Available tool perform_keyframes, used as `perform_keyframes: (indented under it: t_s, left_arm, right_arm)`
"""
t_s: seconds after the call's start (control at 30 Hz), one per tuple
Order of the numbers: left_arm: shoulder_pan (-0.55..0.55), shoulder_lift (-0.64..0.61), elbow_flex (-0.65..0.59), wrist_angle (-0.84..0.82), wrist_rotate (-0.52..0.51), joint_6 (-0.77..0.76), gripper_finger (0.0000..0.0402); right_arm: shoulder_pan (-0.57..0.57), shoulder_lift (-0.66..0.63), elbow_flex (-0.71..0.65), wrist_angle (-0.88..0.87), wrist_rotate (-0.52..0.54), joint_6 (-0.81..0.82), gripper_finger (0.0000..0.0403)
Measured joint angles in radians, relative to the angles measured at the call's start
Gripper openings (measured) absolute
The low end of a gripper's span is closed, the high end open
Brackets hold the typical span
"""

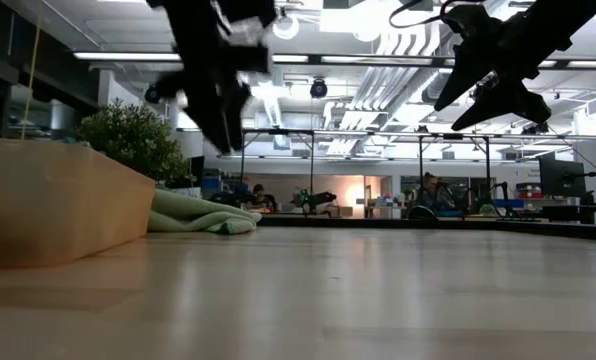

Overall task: Fold microfiber towels
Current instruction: Fold the green microfiber towel

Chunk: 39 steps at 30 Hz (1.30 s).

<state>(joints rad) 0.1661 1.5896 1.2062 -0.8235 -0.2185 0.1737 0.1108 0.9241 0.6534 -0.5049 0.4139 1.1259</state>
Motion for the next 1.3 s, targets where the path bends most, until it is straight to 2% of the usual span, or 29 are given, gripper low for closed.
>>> perform_keyframes:
  t_s: [0.17,0.33,0.47,0.63,0.87,1.3]
  left_arm:
    - [0.034,0.183,0.007,0.004,-0.05,0.302,0.025]
    - [0.06,0.292,0.007,0.009,-0.061,0.417,0.025]
    - [0.073,0.316,0.01,0.045,-0.108,0.444,0.0243]
    - [0.1,0.319,0.009,0.141,-0.115,0.472,0.0222]
    - [0.127,0.311,0.007,0.128,-0.135,0.488,0.0195]
    - [0.087,0.259,0.015,0.123,-0.075,0.407,0.0186]
  right_arm:
    - [0.0,0.0,0.0,-0.004,-0.002,-0.004,0.0185]
    - [0.0,0.0,0.0,-0.011,-0.002,-0.005,0.0185]
    - [0.0,0.0,0.0,-0.015,0.001,-0.005,0.0185]
    - [0.0,0.0,0.0,-0.016,0.001,-0.001,0.0185]
    - [0.0,0.0,0.0,-0.015,0.001,0.0,0.0185]
    - [0.0,0.0,0.0,-0.03,0.003,0.0,0.0185]
